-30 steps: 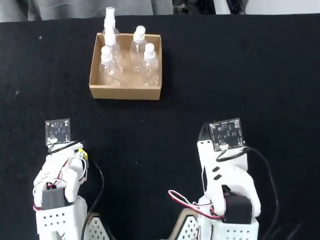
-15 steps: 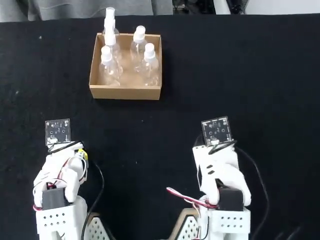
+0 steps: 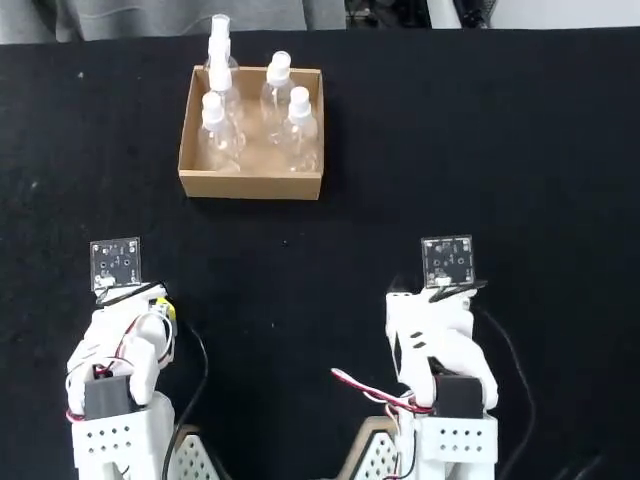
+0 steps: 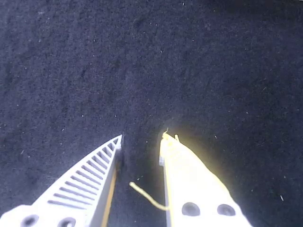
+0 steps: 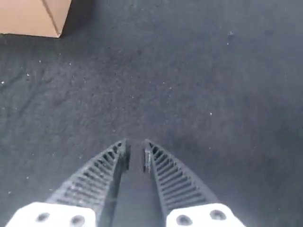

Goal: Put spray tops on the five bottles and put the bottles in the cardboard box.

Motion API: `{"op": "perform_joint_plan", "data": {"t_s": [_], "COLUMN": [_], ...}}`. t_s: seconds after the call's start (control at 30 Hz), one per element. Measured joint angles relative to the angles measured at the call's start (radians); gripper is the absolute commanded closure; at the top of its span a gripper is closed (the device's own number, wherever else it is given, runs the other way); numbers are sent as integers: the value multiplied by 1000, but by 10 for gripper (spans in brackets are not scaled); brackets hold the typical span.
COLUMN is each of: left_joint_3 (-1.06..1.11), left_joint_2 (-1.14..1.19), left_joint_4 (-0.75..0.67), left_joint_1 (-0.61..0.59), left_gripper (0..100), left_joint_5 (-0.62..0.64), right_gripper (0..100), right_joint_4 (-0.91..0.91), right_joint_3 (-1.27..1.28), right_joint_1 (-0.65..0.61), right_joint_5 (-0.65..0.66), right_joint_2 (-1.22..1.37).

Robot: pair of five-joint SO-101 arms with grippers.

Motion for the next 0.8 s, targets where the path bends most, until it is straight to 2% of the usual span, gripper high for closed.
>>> {"op": "perform_joint_plan", "data": {"t_s": [0.4, 0.8], "left_joint_3": [0, 0], "left_joint_2": [0, 0], "left_joint_4": [0, 0], "left_joint_1": [0, 0], "left_gripper": [883, 883], "left_joint_5": [0, 0], "right_gripper": [981, 980], "right_joint_4": [261, 281], "right_joint_3": [0, 0], "right_joint_1": [0, 0], "right_joint_5": [-6, -15], "right_joint_2": [0, 0]}}
